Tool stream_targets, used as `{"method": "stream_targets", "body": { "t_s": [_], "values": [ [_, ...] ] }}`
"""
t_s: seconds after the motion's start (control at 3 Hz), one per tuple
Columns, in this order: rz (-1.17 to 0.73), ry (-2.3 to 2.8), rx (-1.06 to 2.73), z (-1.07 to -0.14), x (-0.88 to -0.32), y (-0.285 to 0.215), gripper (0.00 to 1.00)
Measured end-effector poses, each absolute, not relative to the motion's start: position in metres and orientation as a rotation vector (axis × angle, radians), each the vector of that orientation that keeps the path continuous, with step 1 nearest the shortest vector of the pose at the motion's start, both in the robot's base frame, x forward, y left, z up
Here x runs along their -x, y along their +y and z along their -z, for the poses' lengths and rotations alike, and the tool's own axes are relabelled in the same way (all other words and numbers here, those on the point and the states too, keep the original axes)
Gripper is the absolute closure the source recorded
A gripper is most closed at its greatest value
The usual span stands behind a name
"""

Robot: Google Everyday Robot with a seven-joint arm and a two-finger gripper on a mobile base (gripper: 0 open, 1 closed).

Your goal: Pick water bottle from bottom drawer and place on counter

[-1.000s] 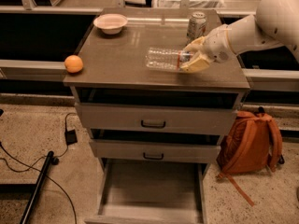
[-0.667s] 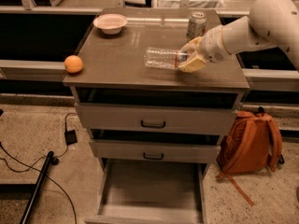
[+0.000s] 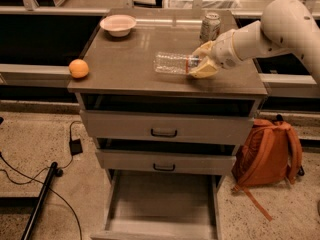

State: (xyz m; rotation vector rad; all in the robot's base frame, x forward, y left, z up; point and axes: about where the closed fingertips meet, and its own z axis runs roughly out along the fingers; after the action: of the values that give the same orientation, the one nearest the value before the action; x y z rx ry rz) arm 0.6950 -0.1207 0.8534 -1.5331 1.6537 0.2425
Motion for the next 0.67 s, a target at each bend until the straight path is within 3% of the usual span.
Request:
{"method": "stream_targets", "body": {
  "t_s": [0.67],
  "values": [
    [-0.243, 1.654, 1.533, -0.8534, -0.695, -0.1206, 0.05]
  ]
}}
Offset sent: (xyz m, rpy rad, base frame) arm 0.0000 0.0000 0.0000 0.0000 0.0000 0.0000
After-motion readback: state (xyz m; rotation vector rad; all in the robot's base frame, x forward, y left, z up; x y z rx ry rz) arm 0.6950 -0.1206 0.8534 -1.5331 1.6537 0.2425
